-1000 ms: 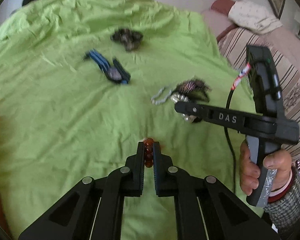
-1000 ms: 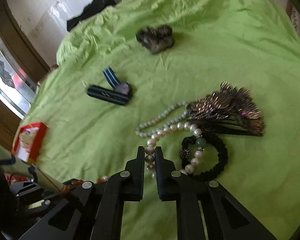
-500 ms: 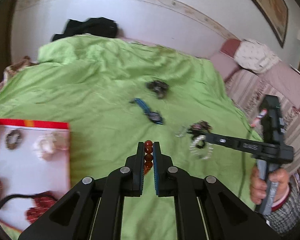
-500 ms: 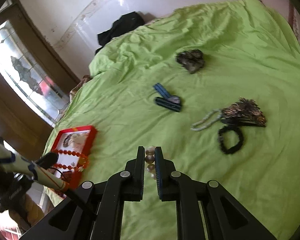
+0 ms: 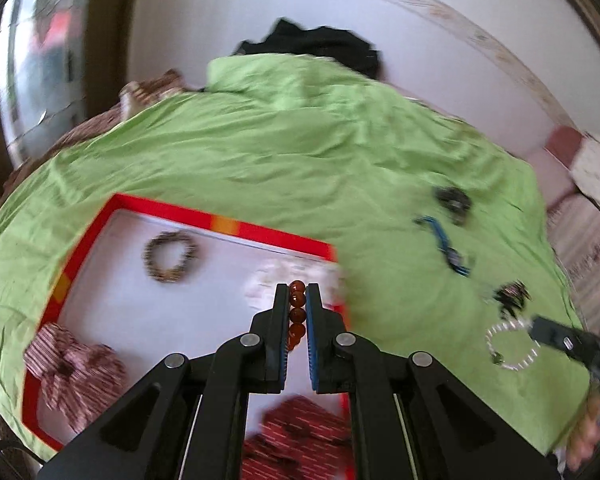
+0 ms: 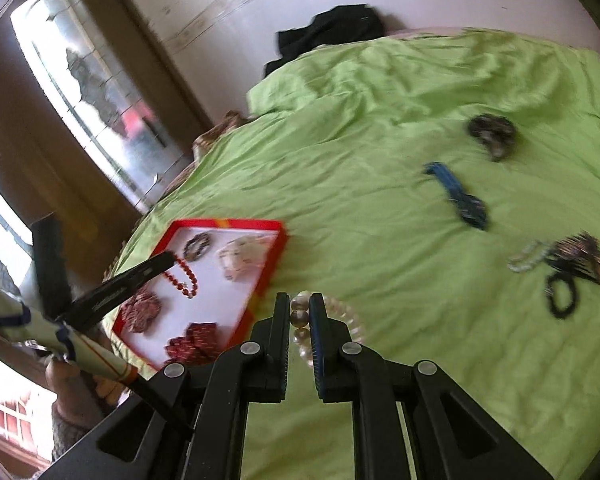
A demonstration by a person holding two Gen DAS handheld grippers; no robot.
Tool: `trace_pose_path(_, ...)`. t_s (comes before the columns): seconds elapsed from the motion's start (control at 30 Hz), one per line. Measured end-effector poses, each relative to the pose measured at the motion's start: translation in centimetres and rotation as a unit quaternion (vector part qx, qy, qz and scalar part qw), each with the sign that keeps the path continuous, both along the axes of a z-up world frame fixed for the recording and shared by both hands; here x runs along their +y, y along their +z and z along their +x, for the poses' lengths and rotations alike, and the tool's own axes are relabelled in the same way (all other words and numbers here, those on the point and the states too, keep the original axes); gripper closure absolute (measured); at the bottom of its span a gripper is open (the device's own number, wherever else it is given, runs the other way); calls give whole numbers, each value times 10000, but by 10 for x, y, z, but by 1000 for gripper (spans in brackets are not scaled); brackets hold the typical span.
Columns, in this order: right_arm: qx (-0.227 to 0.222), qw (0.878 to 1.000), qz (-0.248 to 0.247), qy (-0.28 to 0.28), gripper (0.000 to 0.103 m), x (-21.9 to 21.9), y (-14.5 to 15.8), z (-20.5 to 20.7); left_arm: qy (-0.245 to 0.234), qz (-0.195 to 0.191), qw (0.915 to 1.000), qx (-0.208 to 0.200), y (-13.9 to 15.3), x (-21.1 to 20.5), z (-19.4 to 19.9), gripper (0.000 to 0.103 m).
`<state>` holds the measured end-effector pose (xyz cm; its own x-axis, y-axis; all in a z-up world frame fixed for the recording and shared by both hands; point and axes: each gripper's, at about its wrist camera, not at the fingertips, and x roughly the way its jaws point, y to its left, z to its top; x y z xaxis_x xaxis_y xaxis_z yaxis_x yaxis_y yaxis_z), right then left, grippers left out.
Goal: Organize jewelry
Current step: 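Carry both bracelets to the tray and open left tool over it, then lower the pearl bracelet into the tray and open the right tool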
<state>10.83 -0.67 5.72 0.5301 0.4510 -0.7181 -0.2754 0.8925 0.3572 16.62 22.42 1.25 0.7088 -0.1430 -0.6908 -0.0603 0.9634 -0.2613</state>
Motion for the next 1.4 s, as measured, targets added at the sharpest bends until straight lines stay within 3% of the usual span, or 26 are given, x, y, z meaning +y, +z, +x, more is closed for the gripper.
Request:
trace_pose_path(0.3,147,9980,-109,609,93,94,-12,30,796,-585,9946,330,-39,81,33,96)
trace_pose_path(0.57,359,9932,-155,1101,92,178,-40,59,1300,-729,9879,420,-55,116,39,96)
trace_pose_path(0.67,534,9921,-32,1136,92,189,-53,66,1497,-629,9853,533,-59,124,38,96)
trace_pose_path(0.83,685,9917,-347,1033,92,190,-82,71,1830,-462,9797,677,-61,135,32,96)
trace_pose_path(1.17,809,9899,-645,967,92,179,-102,69,1903,-458,9799,389,-52,135,19,95)
trace_pose_path(1.23,819,9893,-709,977,92,179,-105,66,1863,-450,9811,275,-48,131,16,89)
trace_pose_path(1.3,815,9892,-747,964,92,179,-107,64,1868,-405,9815,147,-43,127,12,74)
trace_pose_path(1.4,769,9887,-823,988,92,180,-108,60,1900,-293,9813,-25,-37,121,6,70)
